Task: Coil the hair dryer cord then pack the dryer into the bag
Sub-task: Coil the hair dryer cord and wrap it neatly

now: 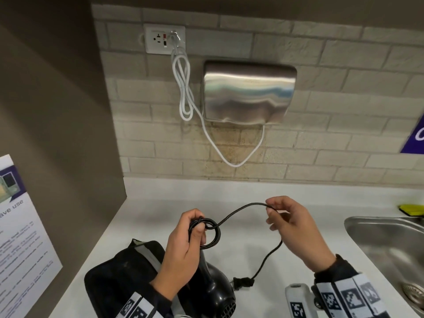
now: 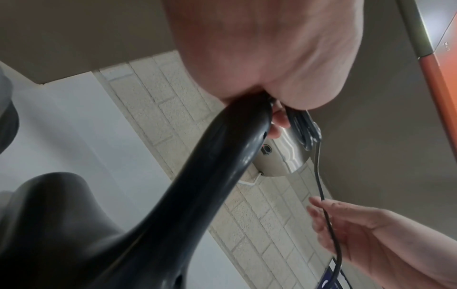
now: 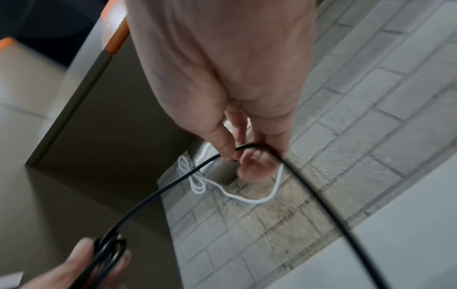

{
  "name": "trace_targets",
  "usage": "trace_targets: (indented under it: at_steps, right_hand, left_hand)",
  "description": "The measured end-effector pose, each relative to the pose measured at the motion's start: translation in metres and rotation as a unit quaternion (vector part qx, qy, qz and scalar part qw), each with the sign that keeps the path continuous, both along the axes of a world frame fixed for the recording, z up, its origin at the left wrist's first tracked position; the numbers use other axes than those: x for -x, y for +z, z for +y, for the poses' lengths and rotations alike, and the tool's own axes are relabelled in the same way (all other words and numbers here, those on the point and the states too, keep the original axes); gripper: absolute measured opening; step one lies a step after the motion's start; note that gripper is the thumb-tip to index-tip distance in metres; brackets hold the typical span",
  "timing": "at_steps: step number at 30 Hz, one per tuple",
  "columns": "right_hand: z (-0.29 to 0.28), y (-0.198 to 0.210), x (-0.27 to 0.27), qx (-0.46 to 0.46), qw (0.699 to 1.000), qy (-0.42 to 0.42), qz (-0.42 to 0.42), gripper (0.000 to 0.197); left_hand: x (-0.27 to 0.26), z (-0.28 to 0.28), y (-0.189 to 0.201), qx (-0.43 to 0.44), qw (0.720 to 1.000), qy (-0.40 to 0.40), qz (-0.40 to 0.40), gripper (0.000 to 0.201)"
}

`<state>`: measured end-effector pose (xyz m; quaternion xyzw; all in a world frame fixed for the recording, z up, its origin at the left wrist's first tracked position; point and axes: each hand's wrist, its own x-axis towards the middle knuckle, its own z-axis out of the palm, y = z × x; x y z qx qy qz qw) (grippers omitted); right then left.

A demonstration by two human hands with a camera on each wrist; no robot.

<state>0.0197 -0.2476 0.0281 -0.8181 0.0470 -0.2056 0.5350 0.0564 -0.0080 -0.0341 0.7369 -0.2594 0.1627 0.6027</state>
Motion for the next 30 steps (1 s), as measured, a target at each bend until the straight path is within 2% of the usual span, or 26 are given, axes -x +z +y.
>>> trace_targets:
  at_steps: [2,4,5,6,9,12,16,18,22,24,26,28,30]
  right_hand:
    - [0.011,-0.004,0.006,0.141,0.989,-0.007,-0.046,0.027]
    - [0.028,-0.005,0.014,0.292,0.950,0.028,-0.109,0.039]
    - [0.037,-0.003,0.017,0.335,0.933,0.056,-0.124,0.039]
    - [0.045,-0.001,0.019,0.350,0.924,0.090,-0.125,0.037]
    - [0.057,0.005,0.017,0.319,0.926,0.180,-0.093,0.024]
    - [0.059,0.011,0.011,0.362,0.907,0.191,-0.095,0.013]
    - [0.064,0.030,0.009,0.404,0.881,0.215,-0.119,0.011]
    - [0.065,0.038,0.006,0.375,0.890,0.235,-0.115,0.010]
    - [0.061,0.035,-0.007,0.268,0.927,0.231,-0.129,0.005]
    - [0.060,0.025,-0.013,0.185,0.950,0.226,-0.112,0.003]
    - [0.063,0.016,-0.017,0.063,0.966,0.234,-0.094,0.002]
    - [0.067,0.006,-0.019,-0.030,0.969,0.226,-0.092,0.004]
    - [0.070,-0.003,-0.020,-0.073,0.971,0.210,-0.094,0.004]
  left_hand:
    - [0.000,-0.001,-0.001,-0.003,1.000,0.000,0.000,0.015]
    - [0.000,-0.003,0.000,-0.006,1.000,-0.003,0.002,0.018]
    - [0.000,-0.004,0.000,-0.006,1.000,-0.004,0.000,0.021]
    - [0.000,-0.006,0.000,-0.005,1.000,-0.005,-0.002,0.024]
    - [0.002,-0.008,0.001,-0.009,1.000,-0.003,-0.012,0.021]
    - [0.001,-0.008,0.001,-0.019,1.000,0.003,-0.024,0.016]
    - [0.000,-0.007,0.001,-0.026,0.999,0.000,-0.039,0.016]
    - [0.003,-0.007,0.001,-0.028,0.999,-0.006,-0.046,0.021]
    - [0.008,-0.006,0.005,-0.027,0.998,-0.029,-0.039,0.028]
    - [0.009,-0.005,0.005,-0.023,0.998,-0.041,-0.037,0.027]
    - [0.008,-0.005,0.004,-0.015,0.998,-0.046,-0.035,0.026]
    - [0.007,-0.006,0.003,-0.006,0.998,-0.048,-0.031,0.028]
    - [0.007,-0.007,0.002,0.003,0.999,-0.043,-0.029,0.029]
